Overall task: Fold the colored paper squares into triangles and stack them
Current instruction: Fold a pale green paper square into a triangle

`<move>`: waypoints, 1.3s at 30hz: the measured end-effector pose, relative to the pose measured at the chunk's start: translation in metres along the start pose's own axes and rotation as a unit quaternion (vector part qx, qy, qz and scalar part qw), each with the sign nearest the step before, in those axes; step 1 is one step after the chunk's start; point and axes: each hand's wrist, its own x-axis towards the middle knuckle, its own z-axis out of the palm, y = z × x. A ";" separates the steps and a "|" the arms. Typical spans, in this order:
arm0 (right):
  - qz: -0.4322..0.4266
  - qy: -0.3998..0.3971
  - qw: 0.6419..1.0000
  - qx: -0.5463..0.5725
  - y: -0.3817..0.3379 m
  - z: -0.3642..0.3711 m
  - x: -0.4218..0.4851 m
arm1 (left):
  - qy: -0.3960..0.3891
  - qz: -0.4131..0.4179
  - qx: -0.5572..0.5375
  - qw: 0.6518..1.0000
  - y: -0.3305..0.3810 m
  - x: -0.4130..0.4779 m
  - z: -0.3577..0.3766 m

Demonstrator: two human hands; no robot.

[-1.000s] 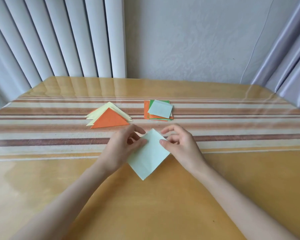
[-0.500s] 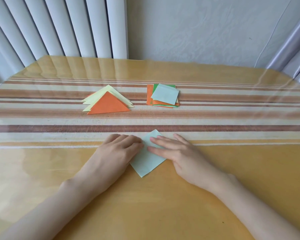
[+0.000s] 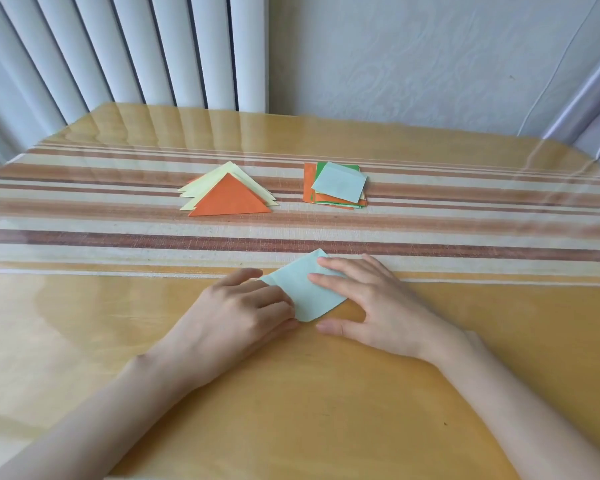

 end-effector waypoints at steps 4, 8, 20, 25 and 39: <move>-0.071 0.094 0.993 -0.025 0.012 0.009 0.004 | 0.015 -0.039 -0.026 0.999 -0.005 -0.004 -0.004; -0.152 0.184 0.967 -0.083 0.014 0.010 0.006 | 0.017 -0.063 -0.042 0.997 -0.016 -0.009 -0.008; -0.171 0.175 0.961 -0.133 -0.012 0.017 -0.011 | -0.099 -0.060 -0.061 0.991 -0.009 -0.025 -0.009; -0.085 0.153 0.983 0.046 -0.004 0.016 -0.011 | -0.115 -0.079 -0.060 0.988 -0.006 -0.026 -0.013; 0.095 0.186 0.968 0.138 -0.005 0.015 0.047 | -0.133 -0.133 -0.099 0.977 -0.019 -0.035 -0.005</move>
